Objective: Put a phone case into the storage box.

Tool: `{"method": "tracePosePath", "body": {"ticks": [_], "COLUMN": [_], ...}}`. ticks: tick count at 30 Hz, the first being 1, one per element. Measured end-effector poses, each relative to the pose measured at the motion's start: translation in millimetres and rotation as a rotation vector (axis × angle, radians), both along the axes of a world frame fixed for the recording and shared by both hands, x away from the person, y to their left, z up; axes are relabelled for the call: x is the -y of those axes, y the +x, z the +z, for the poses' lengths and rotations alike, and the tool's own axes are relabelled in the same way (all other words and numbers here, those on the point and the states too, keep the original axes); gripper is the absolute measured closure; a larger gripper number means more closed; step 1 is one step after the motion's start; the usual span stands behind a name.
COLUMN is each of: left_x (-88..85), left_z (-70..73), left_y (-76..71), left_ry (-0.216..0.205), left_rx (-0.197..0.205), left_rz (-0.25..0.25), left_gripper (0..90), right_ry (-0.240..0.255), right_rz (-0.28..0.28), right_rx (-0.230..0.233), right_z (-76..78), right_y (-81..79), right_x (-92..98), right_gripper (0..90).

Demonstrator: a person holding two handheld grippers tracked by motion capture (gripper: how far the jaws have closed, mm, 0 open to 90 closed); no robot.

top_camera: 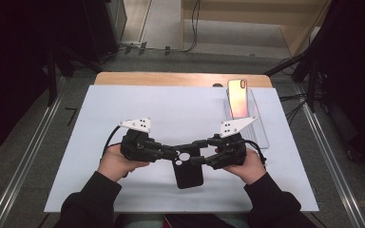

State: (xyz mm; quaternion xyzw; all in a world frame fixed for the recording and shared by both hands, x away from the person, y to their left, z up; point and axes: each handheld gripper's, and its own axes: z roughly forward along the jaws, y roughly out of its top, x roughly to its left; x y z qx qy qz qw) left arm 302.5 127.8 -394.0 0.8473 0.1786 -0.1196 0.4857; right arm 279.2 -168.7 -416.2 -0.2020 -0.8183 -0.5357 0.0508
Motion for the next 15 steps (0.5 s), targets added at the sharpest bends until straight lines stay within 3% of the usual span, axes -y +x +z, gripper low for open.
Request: {"method": "tracePosePath", "body": {"ticks": [7, 9, 13, 15], "left_x": [-5.6, -6.1, -5.8, -5.4], "left_z": [4.3, 5.6, 8.0, 9.5], "left_y": [1.6, 1.8, 1.1, 0.2], "left_ry": [0.016, 0.025, 0.045, 0.049], "left_rx": [-0.005, -0.006, 0.002, 0.002], "left_rz": [0.086, 0.115, 0.17, 0.199], "left_gripper": [77.5, 77.5, 77.5, 77.5], "right_ry": [-0.015, -0.021, -0.002, -0.009], "right_rz": [-0.074, -0.086, -0.141, -0.172], "right_rx": [0.023, 0.026, 0.011, 0.015], "right_z": [0.0, -0.8, -5.6, -7.3], "right_y": [-2.0, -2.6, -2.0, -1.7], "right_x": [-1.2, -1.4, -3.7, -4.6], "right_gripper": [26.0, 20.8, 0.0, 0.0]}}
